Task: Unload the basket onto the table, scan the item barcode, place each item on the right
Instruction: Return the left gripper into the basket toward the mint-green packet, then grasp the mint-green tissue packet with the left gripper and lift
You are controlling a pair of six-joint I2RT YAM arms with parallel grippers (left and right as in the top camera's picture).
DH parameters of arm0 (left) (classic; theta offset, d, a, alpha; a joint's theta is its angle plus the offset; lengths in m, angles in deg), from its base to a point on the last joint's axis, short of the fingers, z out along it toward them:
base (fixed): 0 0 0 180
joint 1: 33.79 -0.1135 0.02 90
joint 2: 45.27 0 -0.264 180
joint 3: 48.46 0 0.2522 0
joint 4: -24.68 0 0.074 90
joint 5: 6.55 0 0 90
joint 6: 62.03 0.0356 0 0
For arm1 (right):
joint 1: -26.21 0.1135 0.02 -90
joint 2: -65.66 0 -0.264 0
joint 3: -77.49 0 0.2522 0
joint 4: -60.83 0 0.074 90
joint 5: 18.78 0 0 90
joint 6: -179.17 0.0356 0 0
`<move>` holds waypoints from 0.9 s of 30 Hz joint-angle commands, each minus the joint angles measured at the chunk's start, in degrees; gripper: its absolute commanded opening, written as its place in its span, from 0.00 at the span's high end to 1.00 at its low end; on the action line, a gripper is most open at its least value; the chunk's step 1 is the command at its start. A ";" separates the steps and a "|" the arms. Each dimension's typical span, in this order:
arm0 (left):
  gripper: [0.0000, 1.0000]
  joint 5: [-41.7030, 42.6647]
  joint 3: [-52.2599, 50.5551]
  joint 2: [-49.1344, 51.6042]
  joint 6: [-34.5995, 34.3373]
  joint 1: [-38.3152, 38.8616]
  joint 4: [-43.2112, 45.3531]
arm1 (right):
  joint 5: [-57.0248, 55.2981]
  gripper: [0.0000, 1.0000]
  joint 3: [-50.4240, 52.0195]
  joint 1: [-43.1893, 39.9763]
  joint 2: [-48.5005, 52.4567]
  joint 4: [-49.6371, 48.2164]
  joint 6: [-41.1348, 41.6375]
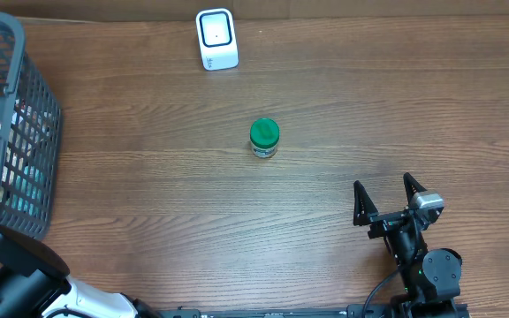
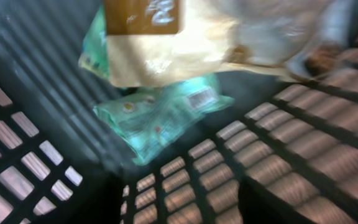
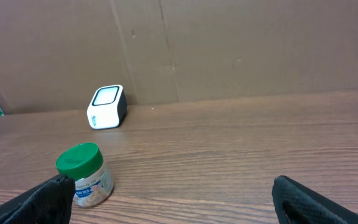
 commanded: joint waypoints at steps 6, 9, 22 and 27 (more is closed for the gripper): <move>0.26 -3.98 -12.83 0.09 -1.97 -2.51 9.77 | 0.09 0.00 0.61 -0.15 -0.57 -0.35 0.13; 0.24 -4.83 -15.76 0.09 -1.97 -2.86 12.57 | 0.09 0.00 0.61 -0.15 -0.57 -0.35 0.13; 0.23 -1.75 -26.71 0.09 -1.99 -2.78 29.90 | 0.09 0.00 0.61 -0.15 -0.57 -0.35 0.13; 0.32 -1.77 -29.81 0.09 -2.16 -2.69 33.73 | 0.09 0.00 0.61 -0.15 -0.57 -0.35 0.13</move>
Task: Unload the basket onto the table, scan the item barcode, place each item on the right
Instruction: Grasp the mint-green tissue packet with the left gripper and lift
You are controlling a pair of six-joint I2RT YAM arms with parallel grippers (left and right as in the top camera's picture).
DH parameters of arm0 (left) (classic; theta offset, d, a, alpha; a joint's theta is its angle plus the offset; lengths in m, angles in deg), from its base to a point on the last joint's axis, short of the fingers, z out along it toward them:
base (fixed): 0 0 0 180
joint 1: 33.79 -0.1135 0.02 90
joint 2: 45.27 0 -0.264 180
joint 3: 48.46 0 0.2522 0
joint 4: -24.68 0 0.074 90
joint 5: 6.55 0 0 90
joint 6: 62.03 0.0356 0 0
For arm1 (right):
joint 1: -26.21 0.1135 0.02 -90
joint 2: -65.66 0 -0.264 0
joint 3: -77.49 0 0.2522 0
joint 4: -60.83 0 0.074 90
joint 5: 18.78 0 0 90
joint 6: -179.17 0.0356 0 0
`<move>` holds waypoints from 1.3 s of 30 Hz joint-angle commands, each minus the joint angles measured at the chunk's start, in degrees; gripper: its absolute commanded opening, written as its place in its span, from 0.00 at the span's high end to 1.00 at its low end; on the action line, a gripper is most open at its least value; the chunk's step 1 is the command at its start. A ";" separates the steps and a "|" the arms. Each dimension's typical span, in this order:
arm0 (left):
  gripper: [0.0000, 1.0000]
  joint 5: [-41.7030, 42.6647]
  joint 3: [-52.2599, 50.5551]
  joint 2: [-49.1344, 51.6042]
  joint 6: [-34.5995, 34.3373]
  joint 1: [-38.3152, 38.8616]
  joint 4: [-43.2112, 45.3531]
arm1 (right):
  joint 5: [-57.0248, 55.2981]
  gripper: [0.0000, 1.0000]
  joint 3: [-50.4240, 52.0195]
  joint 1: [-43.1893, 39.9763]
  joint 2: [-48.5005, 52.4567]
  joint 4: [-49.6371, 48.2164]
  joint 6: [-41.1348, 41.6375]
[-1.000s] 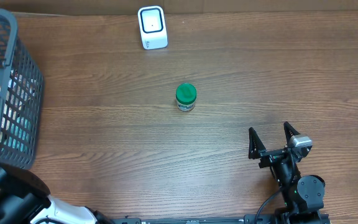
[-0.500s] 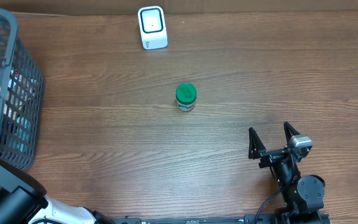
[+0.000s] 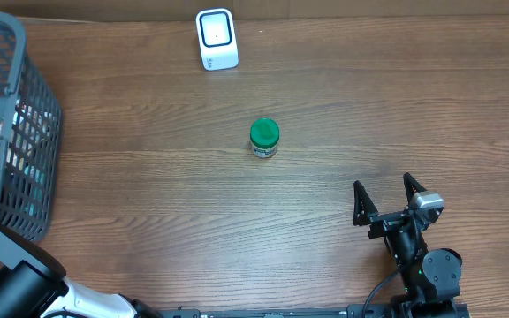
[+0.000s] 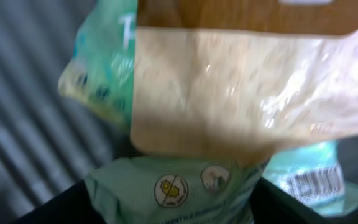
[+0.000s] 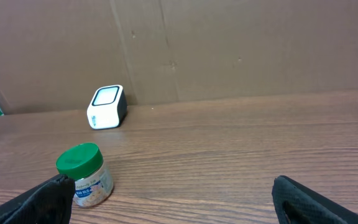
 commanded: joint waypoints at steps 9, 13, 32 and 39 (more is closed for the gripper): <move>0.96 0.57 -2.97 -0.02 -0.31 -0.09 0.11 | 0.09 0.00 0.61 -0.15 -0.57 -0.31 0.13; 0.96 2.56 -2.01 -0.98 -0.28 -0.11 -0.68 | 0.09 0.00 0.61 -0.15 -0.57 -0.31 0.13; 0.96 21.59 29.46 -22.80 -2.03 0.11 -18.21 | 0.09 0.00 0.61 -0.15 -0.57 -0.31 0.13; 0.96 27.98 29.92 -33.59 -3.28 3.58 -18.71 | 0.09 0.00 0.61 -0.15 -0.57 -0.31 0.13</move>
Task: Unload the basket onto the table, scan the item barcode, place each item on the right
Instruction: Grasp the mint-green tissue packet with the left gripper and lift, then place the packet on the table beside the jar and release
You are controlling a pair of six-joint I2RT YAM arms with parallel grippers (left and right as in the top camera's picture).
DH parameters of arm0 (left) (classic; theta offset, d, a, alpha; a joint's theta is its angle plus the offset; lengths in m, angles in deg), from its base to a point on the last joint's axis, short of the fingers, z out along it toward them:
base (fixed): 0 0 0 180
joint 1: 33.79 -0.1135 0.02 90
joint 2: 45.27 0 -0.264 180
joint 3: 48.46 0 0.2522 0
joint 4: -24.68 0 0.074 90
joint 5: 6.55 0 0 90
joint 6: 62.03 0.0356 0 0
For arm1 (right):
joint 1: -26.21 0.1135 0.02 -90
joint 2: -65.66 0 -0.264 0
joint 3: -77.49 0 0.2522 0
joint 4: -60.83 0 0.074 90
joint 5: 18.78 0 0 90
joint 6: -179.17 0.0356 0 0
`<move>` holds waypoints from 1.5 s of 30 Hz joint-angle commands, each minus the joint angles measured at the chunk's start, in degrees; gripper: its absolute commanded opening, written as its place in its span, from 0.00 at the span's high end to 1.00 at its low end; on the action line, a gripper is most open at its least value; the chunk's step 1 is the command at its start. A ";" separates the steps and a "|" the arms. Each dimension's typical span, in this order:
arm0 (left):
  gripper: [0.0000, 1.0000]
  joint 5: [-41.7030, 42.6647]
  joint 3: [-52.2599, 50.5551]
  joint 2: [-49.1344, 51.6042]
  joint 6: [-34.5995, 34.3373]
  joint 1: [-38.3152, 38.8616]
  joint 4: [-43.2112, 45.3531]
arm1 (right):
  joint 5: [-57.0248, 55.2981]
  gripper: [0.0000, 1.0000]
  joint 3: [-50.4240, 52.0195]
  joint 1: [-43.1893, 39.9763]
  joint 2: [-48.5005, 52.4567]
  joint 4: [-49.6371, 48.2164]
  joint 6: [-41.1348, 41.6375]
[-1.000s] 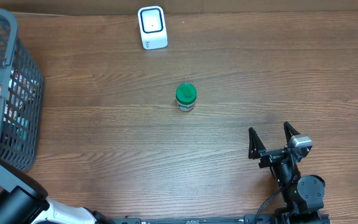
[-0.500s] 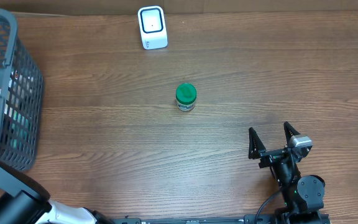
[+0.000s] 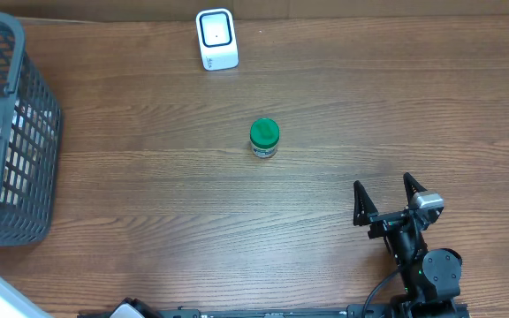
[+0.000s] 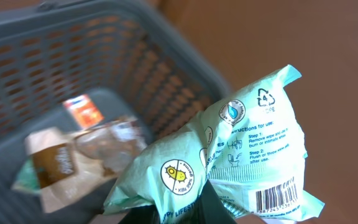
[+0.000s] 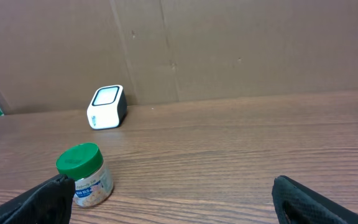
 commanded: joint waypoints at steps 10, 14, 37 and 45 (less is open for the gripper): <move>0.96 4.11 -4.20 -3.45 4.81 24.83 -14.03 | 0.07 0.00 0.61 -0.15 -0.57 -0.35 0.13; 0.95 1.01 -13.20 -1.38 4.09 34.58 -10.97 | 0.07 0.00 0.61 -0.15 -0.57 -0.35 0.13; 0.96 -2.69 -31.78 29.86 0.31 58.18 15.37 | 0.07 0.00 0.61 -0.15 -0.57 -0.35 0.13; 0.93 -2.73 -31.78 31.43 0.33 58.18 15.67 | 0.07 0.00 0.61 -0.15 -0.57 -0.35 0.13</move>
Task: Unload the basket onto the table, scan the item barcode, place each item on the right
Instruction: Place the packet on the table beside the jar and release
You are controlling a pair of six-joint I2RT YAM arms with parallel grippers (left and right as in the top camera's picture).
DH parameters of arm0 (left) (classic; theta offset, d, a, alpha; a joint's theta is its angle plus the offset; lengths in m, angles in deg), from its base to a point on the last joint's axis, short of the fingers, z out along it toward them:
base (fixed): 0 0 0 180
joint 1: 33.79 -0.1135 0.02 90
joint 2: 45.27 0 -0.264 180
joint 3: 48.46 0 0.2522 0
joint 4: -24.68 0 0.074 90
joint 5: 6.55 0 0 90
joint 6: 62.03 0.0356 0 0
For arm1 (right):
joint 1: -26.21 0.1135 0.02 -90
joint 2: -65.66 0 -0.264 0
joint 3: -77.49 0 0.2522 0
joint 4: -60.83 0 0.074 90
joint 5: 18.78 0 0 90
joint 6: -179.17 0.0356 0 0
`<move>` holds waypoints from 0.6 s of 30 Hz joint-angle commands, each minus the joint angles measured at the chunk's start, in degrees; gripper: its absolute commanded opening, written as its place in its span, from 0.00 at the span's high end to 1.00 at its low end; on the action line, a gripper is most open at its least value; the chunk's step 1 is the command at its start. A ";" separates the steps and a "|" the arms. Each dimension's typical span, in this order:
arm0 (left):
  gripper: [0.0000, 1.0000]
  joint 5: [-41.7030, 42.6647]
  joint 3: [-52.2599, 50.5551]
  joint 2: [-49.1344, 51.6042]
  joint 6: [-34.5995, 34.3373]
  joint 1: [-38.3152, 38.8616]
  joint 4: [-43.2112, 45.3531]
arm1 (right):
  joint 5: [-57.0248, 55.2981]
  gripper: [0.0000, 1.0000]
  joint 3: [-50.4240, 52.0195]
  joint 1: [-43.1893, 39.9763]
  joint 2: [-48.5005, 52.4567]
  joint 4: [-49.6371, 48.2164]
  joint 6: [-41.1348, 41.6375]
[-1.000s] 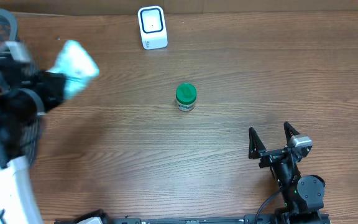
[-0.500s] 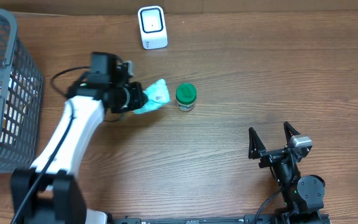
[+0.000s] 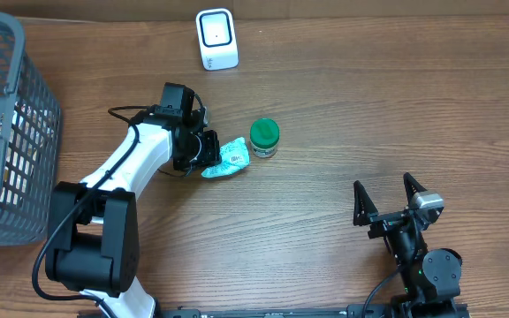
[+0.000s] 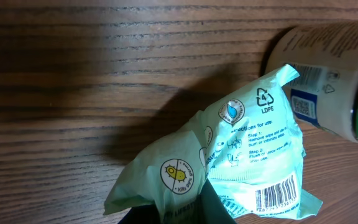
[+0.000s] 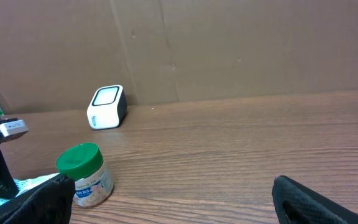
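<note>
A mint-green wipes packet (image 3: 228,158) hangs low over the table just left of the green-lidded jar (image 3: 264,139), and my left gripper (image 3: 203,154) is shut on its left end. In the left wrist view the packet (image 4: 247,149) shows its printed back with a barcode (image 4: 279,194) at the lower right, and the jar (image 4: 325,81) is close behind it. The white scanner (image 3: 216,39) stands at the table's far edge, also seen as a scanner (image 5: 106,107) from the right wrist. My right gripper (image 3: 385,201) rests open near the front right, holding nothing.
A grey mesh basket (image 3: 35,146) with several more packets inside stands at the left edge. The jar (image 5: 86,175) sits between the packet and the right arm. A brown cardboard wall (image 5: 229,50) backs the table.
My left gripper, holding the green packet, was raised over the basket and outside the overhead view. It is now at the middle of the table, beside the jar. The right arm has not moved.
The left gripper was down in the basket, above a green packet lying under a brown bag, then closer to it. Later it held that packet above the basket. Now the packet is beside the jar. The right arm stayed still throughout.
</note>
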 commanded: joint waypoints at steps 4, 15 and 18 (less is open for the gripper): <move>0.87 -0.15 0.09 0.31 -0.28 0.09 0.57 | 0.09 0.00 0.61 -0.15 -0.57 -0.33 0.15; 0.56 -0.11 0.79 0.09 -0.35 -0.07 1.88 | 0.09 0.00 0.61 -0.15 -0.57 -0.33 0.15; 0.56 -0.11 3.80 -0.96 -0.11 -1.01 -1.01 | 0.09 0.00 0.61 -0.15 -0.57 -0.33 0.15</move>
